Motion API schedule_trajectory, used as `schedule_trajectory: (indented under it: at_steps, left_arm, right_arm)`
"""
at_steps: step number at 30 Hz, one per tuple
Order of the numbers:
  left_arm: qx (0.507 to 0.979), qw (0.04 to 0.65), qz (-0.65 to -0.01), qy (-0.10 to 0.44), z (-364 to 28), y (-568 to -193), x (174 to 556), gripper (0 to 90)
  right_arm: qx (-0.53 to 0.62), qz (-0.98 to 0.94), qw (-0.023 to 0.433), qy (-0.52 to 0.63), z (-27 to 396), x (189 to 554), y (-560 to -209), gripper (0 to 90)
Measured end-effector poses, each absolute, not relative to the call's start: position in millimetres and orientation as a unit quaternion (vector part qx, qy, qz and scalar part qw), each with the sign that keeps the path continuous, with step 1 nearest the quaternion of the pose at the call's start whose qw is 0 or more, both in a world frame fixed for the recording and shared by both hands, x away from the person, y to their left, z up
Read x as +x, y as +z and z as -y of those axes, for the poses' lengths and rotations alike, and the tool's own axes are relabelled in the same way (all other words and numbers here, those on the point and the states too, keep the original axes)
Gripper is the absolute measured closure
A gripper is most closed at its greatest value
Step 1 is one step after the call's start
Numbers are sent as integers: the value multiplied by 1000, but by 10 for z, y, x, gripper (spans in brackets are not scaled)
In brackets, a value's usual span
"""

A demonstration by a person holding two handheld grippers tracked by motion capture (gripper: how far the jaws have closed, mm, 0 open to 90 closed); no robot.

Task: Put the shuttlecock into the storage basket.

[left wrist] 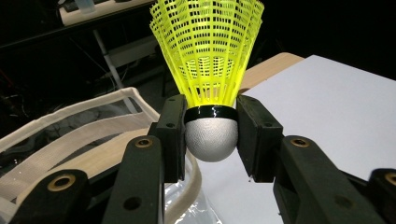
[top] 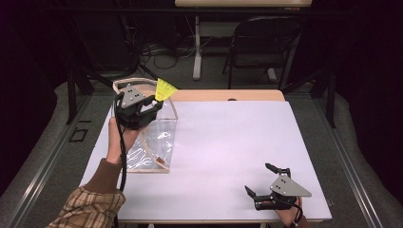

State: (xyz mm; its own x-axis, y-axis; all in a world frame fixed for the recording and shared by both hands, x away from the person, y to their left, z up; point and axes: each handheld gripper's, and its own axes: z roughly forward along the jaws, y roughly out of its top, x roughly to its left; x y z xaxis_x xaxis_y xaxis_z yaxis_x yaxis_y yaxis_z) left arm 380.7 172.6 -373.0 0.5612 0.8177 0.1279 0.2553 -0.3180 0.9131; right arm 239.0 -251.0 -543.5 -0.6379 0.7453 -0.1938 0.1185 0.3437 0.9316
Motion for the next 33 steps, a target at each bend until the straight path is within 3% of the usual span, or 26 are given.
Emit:
schedule_trajectory:
  at_steps: [33]
  left_arm:
    - [727,461,-394,322,-2011,-3669,3950,646]
  right_arm:
    - [286,-757,314,496,2508,2393,-5438,0]
